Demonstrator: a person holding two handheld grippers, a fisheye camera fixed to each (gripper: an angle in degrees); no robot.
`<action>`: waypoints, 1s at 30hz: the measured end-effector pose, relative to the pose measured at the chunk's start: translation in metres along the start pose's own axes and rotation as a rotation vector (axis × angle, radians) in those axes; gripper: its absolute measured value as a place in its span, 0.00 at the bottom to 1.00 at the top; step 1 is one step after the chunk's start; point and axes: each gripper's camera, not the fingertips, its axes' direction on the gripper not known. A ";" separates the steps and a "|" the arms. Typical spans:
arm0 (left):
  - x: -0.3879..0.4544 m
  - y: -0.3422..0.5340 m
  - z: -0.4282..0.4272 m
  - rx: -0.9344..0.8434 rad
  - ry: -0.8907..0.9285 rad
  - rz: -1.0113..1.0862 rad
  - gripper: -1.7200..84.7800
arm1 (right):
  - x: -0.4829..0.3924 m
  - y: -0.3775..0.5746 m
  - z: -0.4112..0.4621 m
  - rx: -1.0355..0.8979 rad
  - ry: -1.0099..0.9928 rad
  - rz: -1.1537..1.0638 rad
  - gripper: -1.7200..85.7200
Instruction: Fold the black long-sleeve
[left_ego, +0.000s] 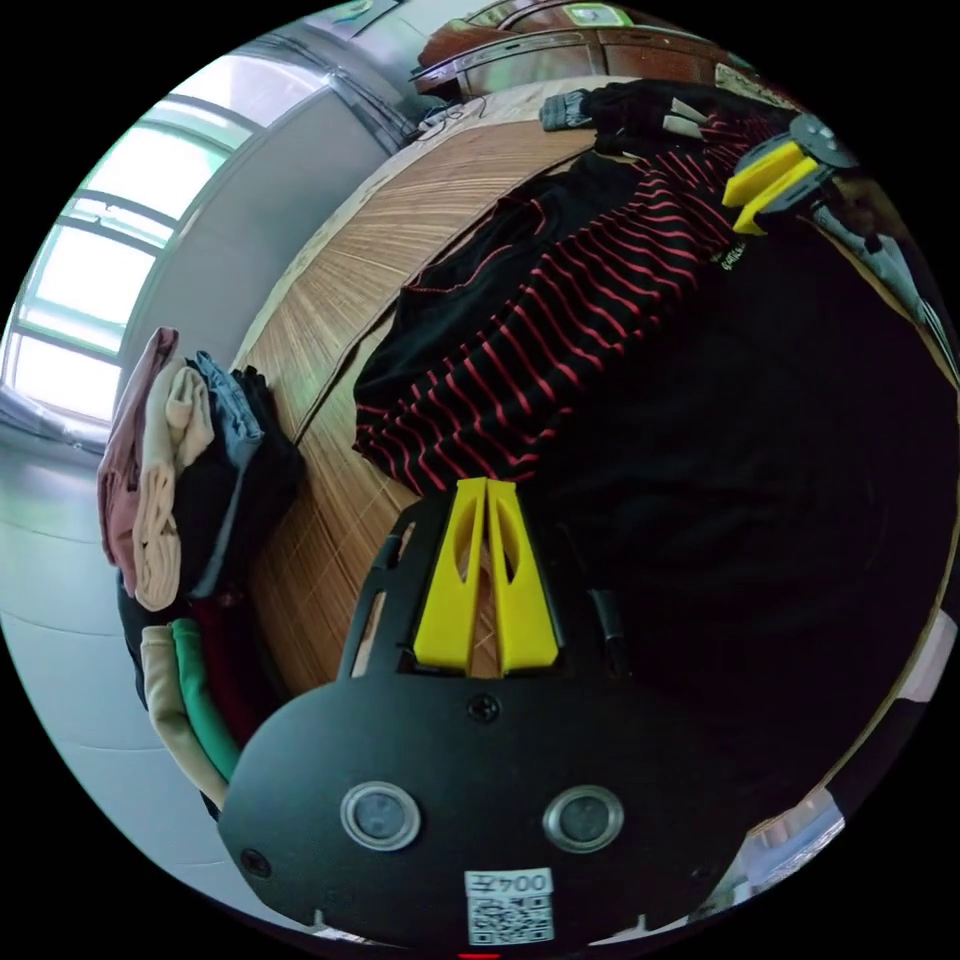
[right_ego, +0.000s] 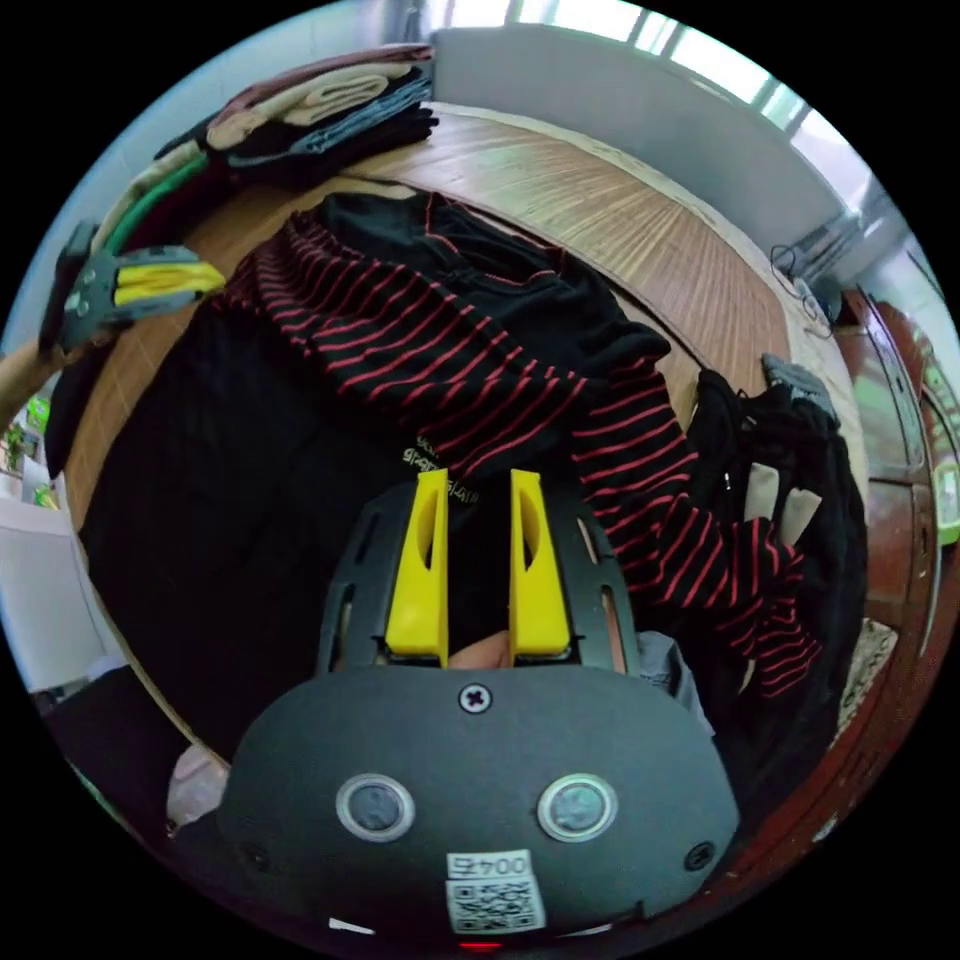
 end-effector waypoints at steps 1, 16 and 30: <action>-0.004 0.002 -0.004 0.006 -0.016 -0.028 0.02 | -0.010 -0.002 0.004 -0.029 0.066 -0.035 0.09; -0.009 0.011 -0.047 0.063 -0.062 0.030 0.06 | -0.003 -0.019 -0.044 0.009 0.107 -0.027 0.03; -0.036 -0.018 -0.050 -0.011 0.038 0.061 0.05 | 0.041 -0.013 -0.026 -0.046 -0.090 0.074 0.06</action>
